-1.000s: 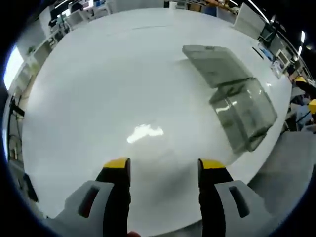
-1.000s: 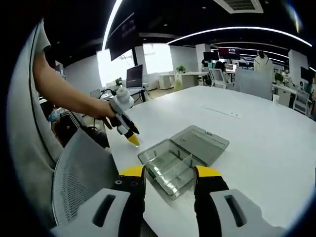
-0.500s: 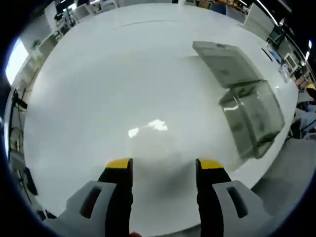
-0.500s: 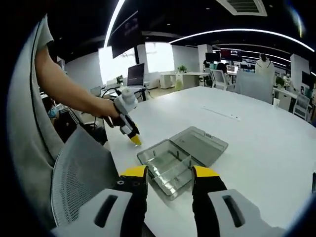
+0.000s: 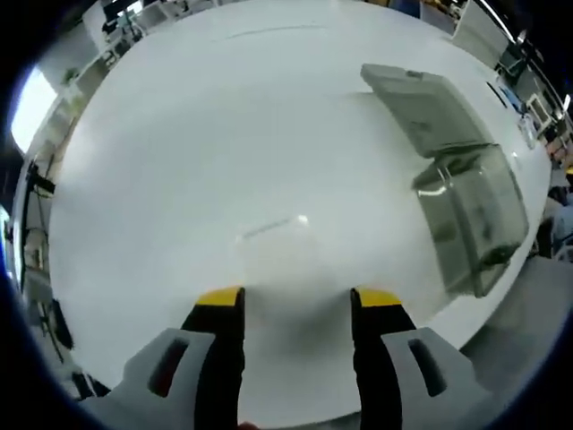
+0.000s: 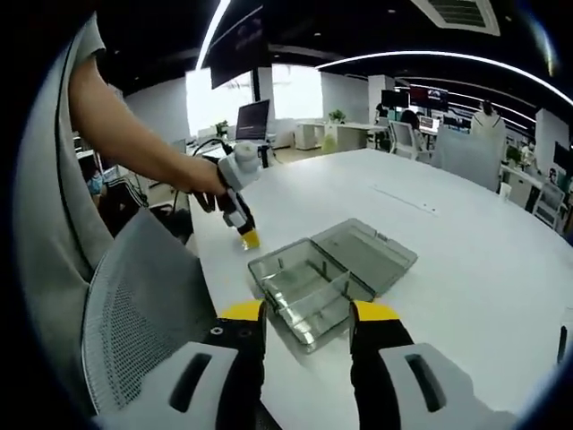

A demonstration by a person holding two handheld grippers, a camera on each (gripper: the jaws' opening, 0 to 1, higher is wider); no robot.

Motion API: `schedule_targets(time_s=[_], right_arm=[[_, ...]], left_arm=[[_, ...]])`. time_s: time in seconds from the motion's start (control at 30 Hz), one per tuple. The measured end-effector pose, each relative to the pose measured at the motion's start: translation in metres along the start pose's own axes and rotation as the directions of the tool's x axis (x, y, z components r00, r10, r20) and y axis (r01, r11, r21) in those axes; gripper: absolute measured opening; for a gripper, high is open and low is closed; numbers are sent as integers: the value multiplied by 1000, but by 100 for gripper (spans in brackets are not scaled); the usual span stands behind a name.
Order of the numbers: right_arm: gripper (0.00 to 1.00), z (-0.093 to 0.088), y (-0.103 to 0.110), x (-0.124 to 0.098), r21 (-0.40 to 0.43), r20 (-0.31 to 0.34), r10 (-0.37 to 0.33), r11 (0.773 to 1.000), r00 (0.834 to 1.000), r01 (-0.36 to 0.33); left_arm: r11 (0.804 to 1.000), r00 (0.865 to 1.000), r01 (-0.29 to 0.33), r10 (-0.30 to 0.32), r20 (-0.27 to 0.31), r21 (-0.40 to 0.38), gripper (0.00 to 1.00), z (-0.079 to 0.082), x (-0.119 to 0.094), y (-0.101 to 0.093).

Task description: Insert the divider into the dual guide fixture by aligning both edges with the guide slots and pushing it downward to the bottom, including one-sided entry, uneven engagement, binding, and posture correction.

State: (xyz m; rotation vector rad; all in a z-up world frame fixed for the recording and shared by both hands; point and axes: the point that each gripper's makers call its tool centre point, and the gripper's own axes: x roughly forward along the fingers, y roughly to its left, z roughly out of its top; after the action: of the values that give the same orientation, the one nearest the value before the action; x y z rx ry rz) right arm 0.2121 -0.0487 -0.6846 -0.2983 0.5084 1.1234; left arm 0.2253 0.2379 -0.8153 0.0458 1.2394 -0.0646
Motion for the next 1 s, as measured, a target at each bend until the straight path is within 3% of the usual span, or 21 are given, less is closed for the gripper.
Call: schedule_targets(time_s=[0.33,0.53,1.0], right_arm=[[37,-10,7,5,-56,-48,10,998,999,-13],[40,-13,11,7,-88,-69,15,996,997,-21],[43,-13,19,11,-113,-86,36,993,996,-45]], left_arm=[[999,999,-28,28,-20,-22,40,0,0,3],[1000,999,-27,27,-29,-13,32,-2,-1,3],[1000,998,-22,22,-53,-2,31,-2,0,4]])
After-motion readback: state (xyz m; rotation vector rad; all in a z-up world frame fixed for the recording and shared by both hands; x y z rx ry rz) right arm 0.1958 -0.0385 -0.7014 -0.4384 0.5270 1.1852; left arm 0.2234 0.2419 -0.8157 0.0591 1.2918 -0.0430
